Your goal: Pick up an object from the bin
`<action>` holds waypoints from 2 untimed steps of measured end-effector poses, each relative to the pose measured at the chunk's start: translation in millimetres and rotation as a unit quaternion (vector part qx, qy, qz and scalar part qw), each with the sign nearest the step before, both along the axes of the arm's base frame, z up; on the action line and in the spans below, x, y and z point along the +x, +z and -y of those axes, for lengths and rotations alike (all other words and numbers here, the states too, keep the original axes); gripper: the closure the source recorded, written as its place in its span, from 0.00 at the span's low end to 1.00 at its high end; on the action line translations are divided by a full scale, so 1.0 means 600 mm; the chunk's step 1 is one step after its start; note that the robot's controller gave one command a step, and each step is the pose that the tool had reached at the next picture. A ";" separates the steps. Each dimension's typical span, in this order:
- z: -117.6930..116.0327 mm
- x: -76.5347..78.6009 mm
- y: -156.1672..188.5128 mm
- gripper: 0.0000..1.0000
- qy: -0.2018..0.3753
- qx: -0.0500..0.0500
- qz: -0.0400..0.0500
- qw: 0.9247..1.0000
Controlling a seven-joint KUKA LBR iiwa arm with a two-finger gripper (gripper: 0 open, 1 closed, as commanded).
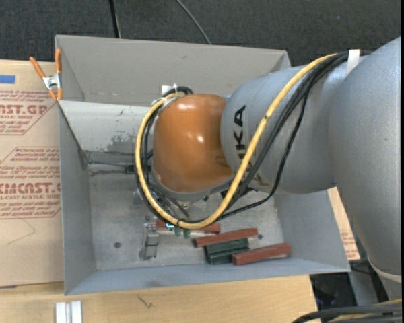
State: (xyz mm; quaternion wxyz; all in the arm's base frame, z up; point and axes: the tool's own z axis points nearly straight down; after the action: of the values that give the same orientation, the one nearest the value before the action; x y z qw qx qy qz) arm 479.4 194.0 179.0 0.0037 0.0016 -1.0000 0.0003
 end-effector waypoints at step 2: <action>0.060 0.012 -0.035 0.00 0.038 0.001 0.005 0.999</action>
Offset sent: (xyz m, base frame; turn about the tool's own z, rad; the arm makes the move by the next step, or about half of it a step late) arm 0.0120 -0.0711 -0.0438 -0.1339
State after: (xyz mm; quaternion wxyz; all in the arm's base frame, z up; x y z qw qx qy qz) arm 486.9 158.3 158.0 -0.0014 0.0398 -0.9992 -0.0010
